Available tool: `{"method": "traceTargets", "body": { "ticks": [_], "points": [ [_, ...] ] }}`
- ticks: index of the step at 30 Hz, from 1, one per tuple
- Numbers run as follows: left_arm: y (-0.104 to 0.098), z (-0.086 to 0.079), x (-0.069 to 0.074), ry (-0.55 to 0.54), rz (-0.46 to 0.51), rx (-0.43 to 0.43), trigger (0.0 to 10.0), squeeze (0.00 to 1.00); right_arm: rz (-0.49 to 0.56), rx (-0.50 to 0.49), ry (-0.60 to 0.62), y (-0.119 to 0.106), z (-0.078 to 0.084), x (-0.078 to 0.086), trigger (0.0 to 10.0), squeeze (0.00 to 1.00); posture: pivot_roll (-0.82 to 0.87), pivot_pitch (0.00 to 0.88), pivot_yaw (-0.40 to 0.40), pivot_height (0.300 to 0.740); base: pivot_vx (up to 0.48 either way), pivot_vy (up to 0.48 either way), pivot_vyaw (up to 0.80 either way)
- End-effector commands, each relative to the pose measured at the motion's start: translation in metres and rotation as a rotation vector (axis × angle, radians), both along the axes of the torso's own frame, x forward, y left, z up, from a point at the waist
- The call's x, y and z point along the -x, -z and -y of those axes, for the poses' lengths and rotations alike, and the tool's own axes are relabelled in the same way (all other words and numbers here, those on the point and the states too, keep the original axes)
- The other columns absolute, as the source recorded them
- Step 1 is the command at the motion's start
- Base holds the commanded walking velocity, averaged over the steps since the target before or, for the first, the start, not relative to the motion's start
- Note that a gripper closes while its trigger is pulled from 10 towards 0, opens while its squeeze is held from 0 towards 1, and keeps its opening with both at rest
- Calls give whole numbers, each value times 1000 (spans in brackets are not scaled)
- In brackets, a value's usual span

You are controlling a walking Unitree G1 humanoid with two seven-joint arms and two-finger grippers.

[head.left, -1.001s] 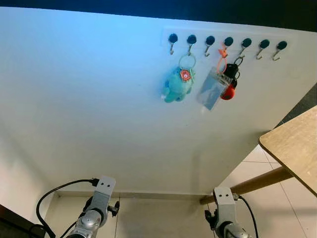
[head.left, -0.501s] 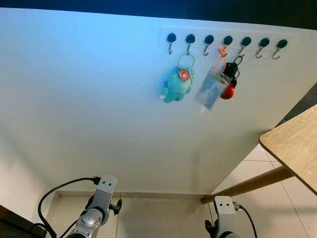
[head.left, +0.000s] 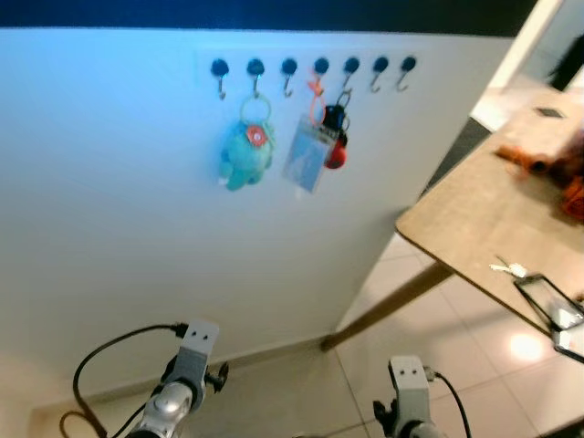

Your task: Hang keys on a hook

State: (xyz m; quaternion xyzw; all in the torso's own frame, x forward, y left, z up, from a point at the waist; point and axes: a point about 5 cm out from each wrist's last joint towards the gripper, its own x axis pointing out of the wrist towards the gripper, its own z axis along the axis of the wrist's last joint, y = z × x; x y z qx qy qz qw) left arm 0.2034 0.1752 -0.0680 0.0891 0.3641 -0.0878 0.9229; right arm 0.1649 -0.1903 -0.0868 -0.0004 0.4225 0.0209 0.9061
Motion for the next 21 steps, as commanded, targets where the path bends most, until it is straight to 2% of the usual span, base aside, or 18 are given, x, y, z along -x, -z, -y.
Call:
{"method": "traceTargets", "body": {
  "ticks": [1,8,15,21],
  "points": [
    [-1,1,-1,-6,8,4,10000,0,-5,10,-7,0,3,0,10000,0,75,24,-66,740,0,0,-800],
    [-5,-10,-4,-62,57,-1,10000,0,-8,8,-23,0,2,1,10000,0,78,27,-69,740,0,0,-800],
    [-13,-24,-10,-186,140,-6,10000,0,-6,11,-38,0,2,-1,10000,0,81,26,-73,740,0,0,-800],
    [-14,-23,-11,-176,143,12,10000,0,-6,10,-49,-1,1,-2,10000,0,86,26,-81,740,0,0,-800]
  ]
}}
